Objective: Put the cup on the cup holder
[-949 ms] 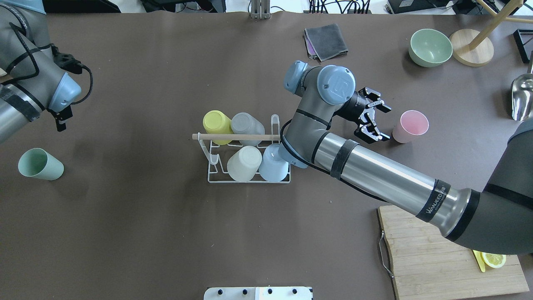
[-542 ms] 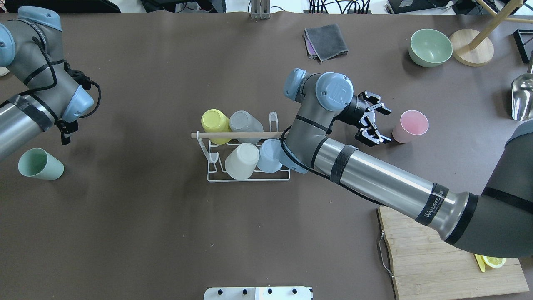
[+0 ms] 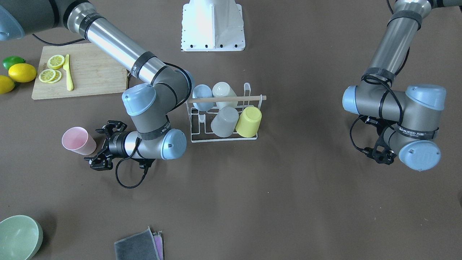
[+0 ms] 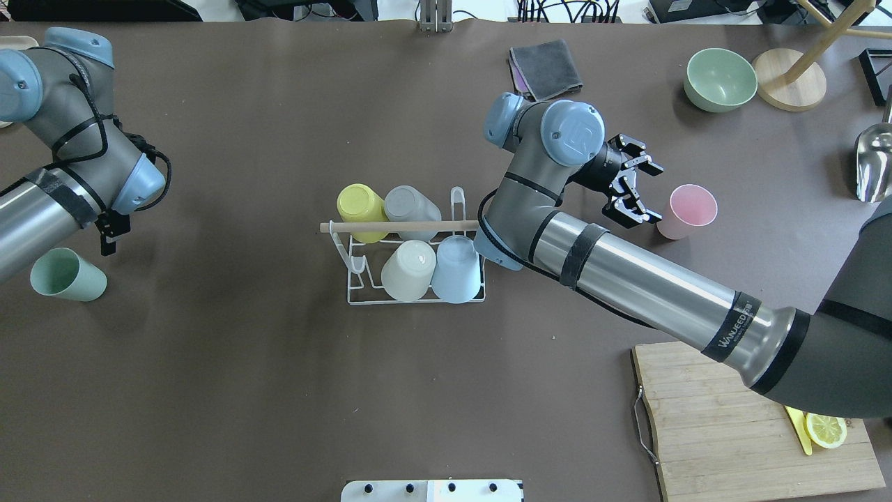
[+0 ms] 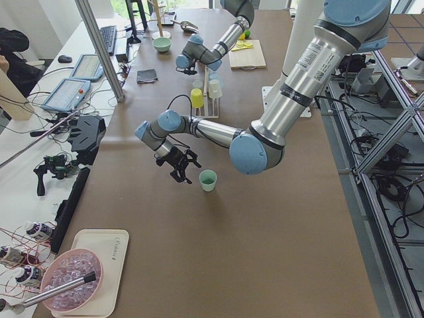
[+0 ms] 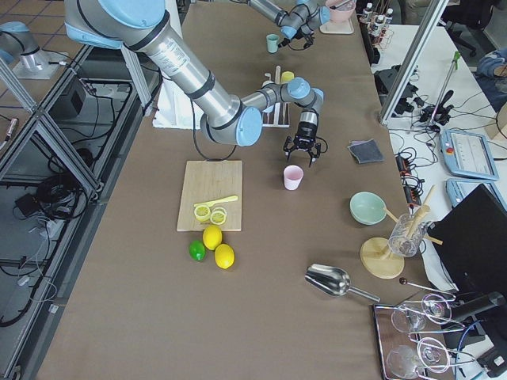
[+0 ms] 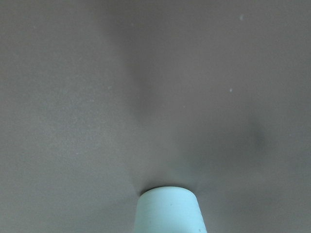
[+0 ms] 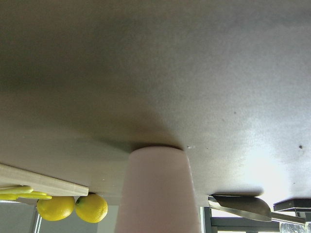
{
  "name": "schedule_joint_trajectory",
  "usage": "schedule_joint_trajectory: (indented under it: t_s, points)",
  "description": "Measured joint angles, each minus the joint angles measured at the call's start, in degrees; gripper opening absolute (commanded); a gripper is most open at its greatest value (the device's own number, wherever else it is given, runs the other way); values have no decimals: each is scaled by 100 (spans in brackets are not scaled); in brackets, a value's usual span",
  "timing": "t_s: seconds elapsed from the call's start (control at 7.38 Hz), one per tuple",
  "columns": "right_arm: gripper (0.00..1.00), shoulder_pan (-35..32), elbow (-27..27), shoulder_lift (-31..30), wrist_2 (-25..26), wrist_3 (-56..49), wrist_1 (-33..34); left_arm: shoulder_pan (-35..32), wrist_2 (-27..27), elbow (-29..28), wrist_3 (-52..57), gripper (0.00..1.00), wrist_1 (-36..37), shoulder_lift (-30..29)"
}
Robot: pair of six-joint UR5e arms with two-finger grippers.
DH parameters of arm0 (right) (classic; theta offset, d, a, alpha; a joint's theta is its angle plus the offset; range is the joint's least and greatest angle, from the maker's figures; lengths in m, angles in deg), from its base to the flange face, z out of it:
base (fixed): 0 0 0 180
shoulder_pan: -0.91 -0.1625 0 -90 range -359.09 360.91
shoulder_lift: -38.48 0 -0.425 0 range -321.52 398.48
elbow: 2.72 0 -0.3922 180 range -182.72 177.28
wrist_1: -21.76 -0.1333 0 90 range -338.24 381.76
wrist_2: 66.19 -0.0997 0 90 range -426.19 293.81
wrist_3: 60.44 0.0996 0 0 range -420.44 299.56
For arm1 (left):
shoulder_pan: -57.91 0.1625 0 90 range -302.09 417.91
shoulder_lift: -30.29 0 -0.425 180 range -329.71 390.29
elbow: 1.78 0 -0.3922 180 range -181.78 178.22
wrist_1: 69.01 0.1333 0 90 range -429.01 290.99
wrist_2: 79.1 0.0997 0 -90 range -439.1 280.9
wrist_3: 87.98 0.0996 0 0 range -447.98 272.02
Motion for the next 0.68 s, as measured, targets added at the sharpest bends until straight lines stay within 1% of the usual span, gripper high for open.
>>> schedule_joint_trajectory:
  t_s: [0.27,0.68]
  points:
    - [99,-154,184,-89,-138,-128,1,8,0,-10,29,97,16,1]
    - [99,-208,442,-318,-205,-158,1,88,-7,-38,29,97,16,4]
